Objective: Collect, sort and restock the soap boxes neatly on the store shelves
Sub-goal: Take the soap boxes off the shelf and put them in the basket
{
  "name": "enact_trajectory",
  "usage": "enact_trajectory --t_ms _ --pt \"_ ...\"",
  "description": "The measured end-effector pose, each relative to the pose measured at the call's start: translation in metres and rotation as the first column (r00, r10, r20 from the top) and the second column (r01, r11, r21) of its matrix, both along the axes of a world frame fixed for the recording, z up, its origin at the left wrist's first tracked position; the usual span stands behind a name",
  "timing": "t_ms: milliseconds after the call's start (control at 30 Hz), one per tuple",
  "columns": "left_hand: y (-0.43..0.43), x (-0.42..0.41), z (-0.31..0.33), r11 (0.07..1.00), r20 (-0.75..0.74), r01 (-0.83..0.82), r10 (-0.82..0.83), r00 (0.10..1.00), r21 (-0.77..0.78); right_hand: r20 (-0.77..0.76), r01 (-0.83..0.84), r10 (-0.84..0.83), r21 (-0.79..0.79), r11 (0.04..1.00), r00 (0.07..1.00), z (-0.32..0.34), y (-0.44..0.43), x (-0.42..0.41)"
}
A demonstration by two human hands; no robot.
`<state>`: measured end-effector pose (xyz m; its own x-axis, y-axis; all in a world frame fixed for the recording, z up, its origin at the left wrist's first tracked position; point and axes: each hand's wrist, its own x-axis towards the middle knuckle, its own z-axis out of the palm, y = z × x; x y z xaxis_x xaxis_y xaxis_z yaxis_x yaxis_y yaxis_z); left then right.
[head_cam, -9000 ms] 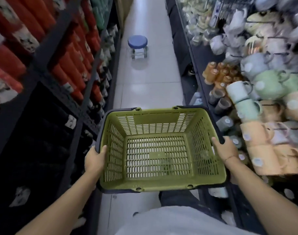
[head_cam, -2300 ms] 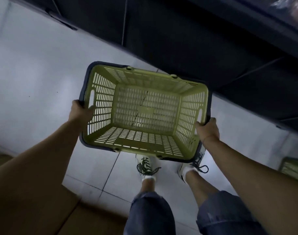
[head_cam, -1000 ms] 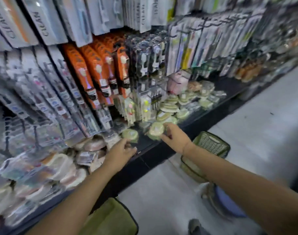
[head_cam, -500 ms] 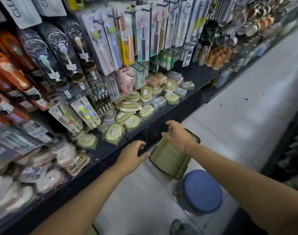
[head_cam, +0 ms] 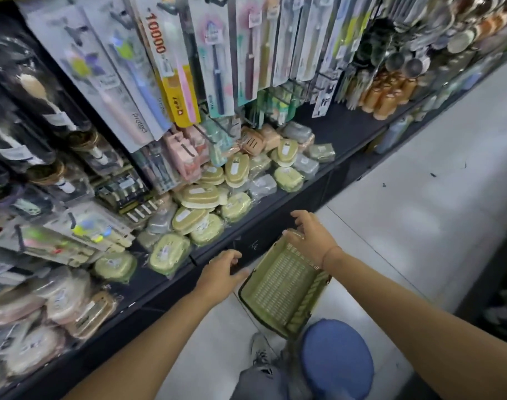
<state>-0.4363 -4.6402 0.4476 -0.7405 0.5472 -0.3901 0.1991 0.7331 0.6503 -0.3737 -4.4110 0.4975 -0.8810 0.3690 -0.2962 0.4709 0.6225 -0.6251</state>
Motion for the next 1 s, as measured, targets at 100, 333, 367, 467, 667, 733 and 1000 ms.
enact_trajectory --t_ms 100,333,367,467,667,733,1000 --pt "0.031 -0.026 -0.010 0.999 0.015 0.037 -0.036 0.999 -0.038 -0.004 0.048 -0.048 0.010 0.999 0.999 -0.007 0.030 -0.017" --pt "0.079 -0.064 -0.031 0.999 0.030 -0.013 0.014 0.999 -0.035 0.051 0.056 -0.057 0.006 0.998 0.997 -0.034 0.074 -0.044" --pt "0.084 -0.069 -0.035 0.999 0.030 -0.024 0.025 0.999 -0.037 0.060 0.039 -0.039 0.006 0.999 0.997 -0.040 0.079 -0.050" --pt "0.095 -0.084 -0.053 0.996 0.025 -0.074 0.075 0.997 -0.039 0.085 0.000 0.001 -0.009 1.000 0.996 -0.061 0.095 -0.072" --pt "0.130 -0.122 -0.111 0.971 -0.118 -0.174 0.155 0.981 -0.166 0.065 -0.131 0.133 -0.034 0.991 0.989 -0.133 0.154 -0.139" --pt "0.148 -0.136 -0.140 0.948 -0.177 -0.205 0.164 0.971 -0.245 0.013 -0.170 0.170 -0.009 0.985 0.985 -0.165 0.179 -0.168" --pt "0.186 -0.194 -0.260 0.907 -0.376 -0.344 0.239 0.895 -0.242 -0.095 -0.139 0.166 0.237 0.961 0.982 -0.286 0.237 -0.246"
